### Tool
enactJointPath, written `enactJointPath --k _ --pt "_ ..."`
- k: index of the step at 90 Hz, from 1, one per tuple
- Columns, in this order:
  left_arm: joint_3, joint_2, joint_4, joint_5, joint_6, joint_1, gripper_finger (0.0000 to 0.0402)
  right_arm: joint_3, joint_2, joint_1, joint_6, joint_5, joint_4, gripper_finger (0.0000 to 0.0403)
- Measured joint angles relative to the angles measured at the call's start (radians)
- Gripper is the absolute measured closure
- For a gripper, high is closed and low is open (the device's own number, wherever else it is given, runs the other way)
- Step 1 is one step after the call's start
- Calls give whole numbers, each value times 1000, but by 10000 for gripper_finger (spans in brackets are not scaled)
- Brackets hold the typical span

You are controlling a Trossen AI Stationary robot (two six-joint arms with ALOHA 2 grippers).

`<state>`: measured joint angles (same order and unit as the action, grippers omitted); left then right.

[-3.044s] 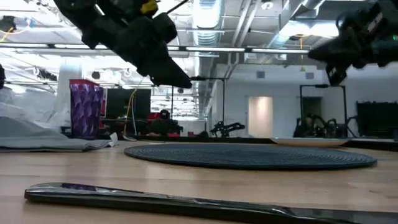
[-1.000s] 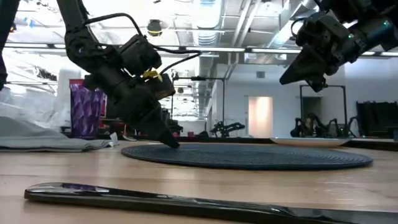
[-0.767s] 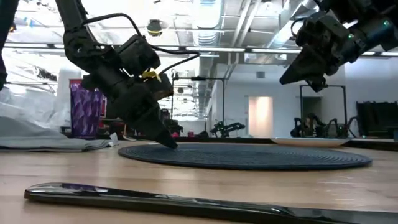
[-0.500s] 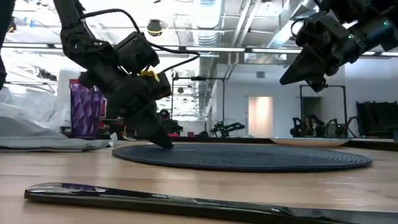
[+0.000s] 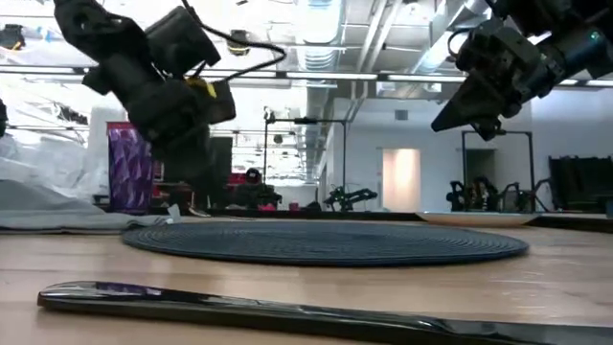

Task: Set table place
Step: Put the blue patterned plate on the dark blue table mat

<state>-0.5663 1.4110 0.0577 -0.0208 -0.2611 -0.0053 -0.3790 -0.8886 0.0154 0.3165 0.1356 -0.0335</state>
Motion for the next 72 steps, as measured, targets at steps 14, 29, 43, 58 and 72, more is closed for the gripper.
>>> enactJointPath --k 14,29,43,58,72 --pt "-1 -3 75 0 -1 -3 279 0 0 9 -3 3 -9 403" --pt "-2 0 177 22 37 -7 279 0 0 62 31 135 81 403" --pt "12 0 334 53 99 -6 279 0 -1 133 109 151 211 403" --pt "108 -1 611 53 123 4 279 3 -1 146 148 152 203 403" --pt "226 -2 840 56 72 27 279 98 -1 124 246 154 57 403"
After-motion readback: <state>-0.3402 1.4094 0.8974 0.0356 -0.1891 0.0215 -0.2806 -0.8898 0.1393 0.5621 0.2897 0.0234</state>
